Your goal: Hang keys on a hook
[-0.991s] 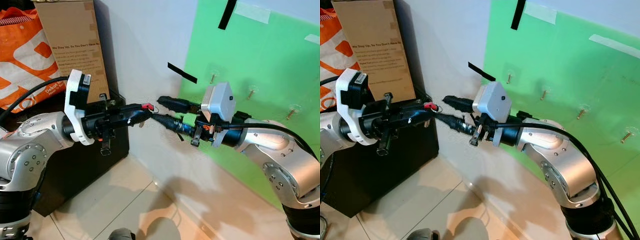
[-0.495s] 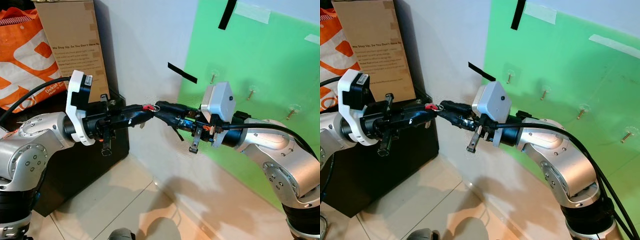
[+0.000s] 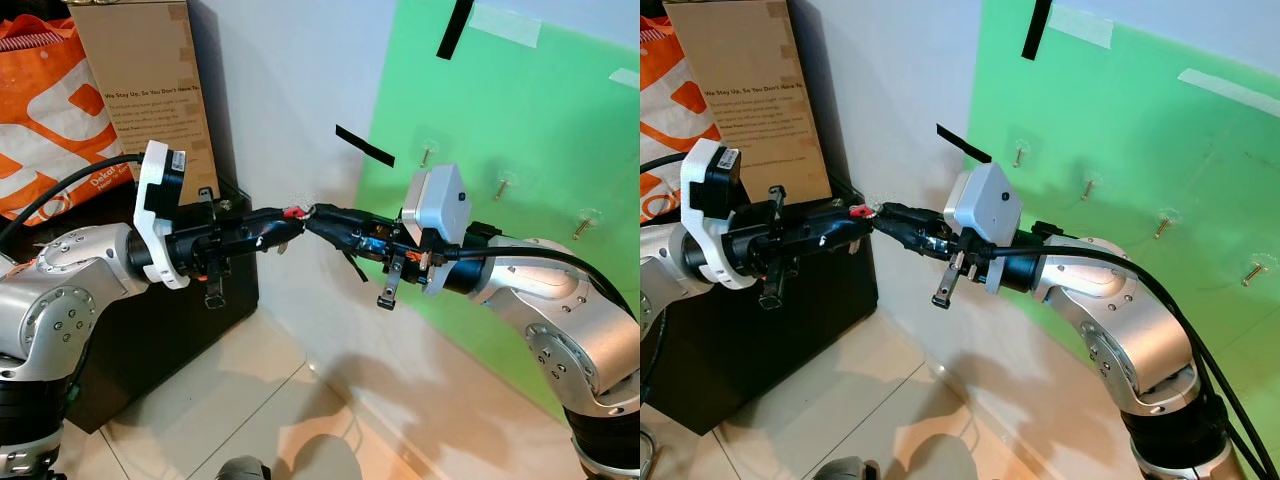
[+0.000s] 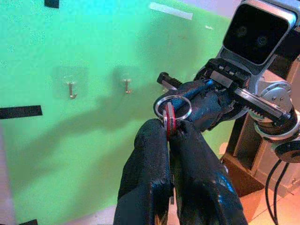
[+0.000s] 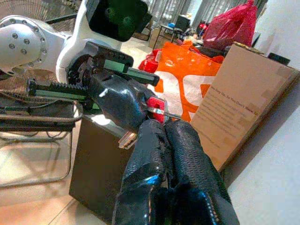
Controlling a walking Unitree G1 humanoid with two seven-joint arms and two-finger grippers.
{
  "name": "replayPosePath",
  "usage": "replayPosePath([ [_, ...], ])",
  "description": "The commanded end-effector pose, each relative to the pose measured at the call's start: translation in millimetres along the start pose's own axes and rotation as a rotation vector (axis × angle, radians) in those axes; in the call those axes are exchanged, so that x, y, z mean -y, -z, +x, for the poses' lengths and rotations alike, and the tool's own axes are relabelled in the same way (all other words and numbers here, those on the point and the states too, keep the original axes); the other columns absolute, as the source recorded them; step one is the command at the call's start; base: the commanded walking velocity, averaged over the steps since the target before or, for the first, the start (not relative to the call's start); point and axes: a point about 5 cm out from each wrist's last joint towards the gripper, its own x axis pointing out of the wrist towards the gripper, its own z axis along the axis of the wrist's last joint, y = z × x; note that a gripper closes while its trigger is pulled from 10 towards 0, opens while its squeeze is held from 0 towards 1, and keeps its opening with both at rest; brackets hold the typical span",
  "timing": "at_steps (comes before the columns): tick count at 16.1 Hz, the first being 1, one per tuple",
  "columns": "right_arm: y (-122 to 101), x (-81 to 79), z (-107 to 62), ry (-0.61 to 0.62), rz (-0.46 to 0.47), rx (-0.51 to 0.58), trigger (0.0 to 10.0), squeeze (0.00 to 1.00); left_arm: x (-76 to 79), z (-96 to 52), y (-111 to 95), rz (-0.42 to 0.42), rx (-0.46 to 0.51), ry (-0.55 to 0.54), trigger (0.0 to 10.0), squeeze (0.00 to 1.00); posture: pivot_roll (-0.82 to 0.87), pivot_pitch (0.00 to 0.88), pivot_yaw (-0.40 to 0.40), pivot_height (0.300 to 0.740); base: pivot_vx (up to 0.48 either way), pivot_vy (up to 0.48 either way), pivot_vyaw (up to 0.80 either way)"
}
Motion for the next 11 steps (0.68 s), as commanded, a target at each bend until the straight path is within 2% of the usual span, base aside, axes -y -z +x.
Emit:
replayPosePath([
  [1, -7.4, 4.6, -0.8, 0.027, -0.029, 0.023, 10.0, 0.0, -1.9, 3.5, -3.2, 0.031, -0.012, -0.004, 0.0, 0.0, 0.06, 0.0, -0.016, 0.74, 0.0, 0.0, 0.0],
  [7, -8.4, 8.0, 3.4, 0.084, 0.008, 0.048, 10.0, 0.0, -3.4, 5.9, -3.8, 0.052, -0.004, -0.009, 0.0, 0.0, 0.05, 0.0, -0.017, 0.74, 0.0, 0.0, 0.0],
  [11, -10.0, 4.0, 9.2, 0.082, 0.039, 0.069, 10.0, 0.0, -5.2, 6.4, -3.2, 0.071, -0.006, -0.018, 0.0, 0.0, 0.05, 0.0, -0.014, 0.74, 0.0, 0.0, 0.0],
])
